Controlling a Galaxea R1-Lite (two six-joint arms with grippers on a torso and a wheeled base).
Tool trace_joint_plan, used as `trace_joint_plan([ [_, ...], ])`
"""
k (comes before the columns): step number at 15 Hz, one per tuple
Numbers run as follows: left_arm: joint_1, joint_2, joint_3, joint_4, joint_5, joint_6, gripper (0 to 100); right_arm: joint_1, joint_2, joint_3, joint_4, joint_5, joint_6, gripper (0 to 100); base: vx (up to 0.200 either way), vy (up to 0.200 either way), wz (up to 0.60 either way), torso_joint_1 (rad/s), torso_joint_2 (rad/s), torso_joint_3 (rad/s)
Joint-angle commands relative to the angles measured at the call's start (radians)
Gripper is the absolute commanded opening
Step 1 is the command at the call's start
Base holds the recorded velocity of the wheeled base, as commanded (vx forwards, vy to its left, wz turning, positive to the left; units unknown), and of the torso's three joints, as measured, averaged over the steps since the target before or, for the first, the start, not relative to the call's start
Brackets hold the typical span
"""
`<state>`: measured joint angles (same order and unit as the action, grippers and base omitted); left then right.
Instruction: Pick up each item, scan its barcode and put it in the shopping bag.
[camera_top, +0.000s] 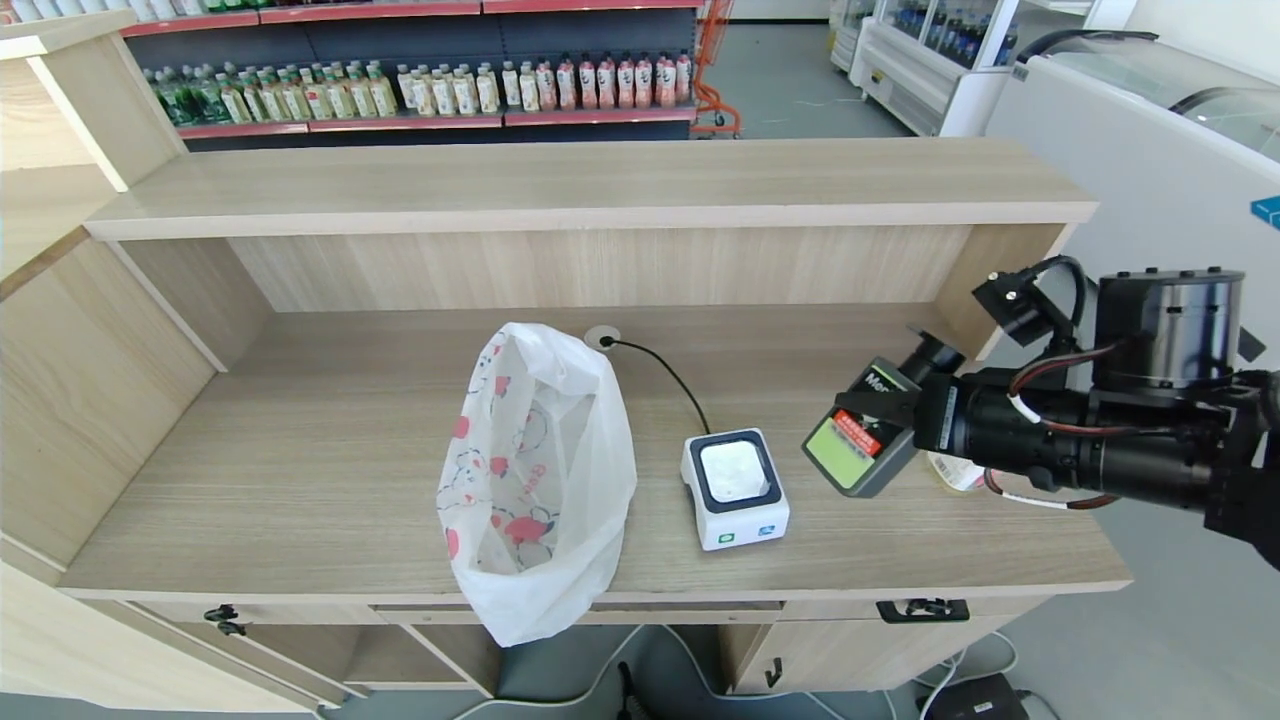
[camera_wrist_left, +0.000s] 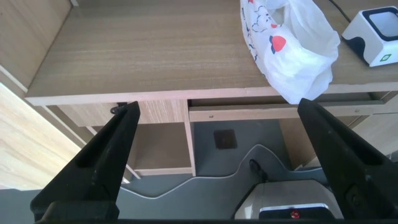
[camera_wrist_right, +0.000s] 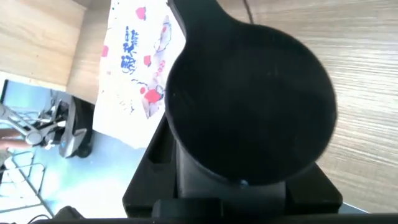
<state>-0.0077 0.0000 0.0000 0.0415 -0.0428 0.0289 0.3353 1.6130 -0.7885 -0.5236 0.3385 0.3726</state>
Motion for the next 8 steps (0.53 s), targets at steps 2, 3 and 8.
trace_joint_plan([
  [2, 0.0, 0.0, 0.0, 0.0, 0.0, -0.001, 100, 0.005, 0.096, -0.035, -0.016, 0.054, -0.001, 0, 0.0, 0.0, 0.0, 0.0, 0.0, 0.0],
  [3, 0.0, 0.0, 0.0, 0.0, 0.0, 0.0, 100, 0.005, 0.114, -0.046, -0.016, 0.056, -0.001, 0, 0.0, 0.0, 0.0, 0.0, 0.0, 0.0],
  [8, 0.0, 0.0, 0.0, 0.0, 0.0, 0.0, 100, 0.008, 0.191, -0.072, -0.018, 0.053, -0.006, 0, 0.0, 0.0, 0.0, 0.0, 0.0, 0.0],
])
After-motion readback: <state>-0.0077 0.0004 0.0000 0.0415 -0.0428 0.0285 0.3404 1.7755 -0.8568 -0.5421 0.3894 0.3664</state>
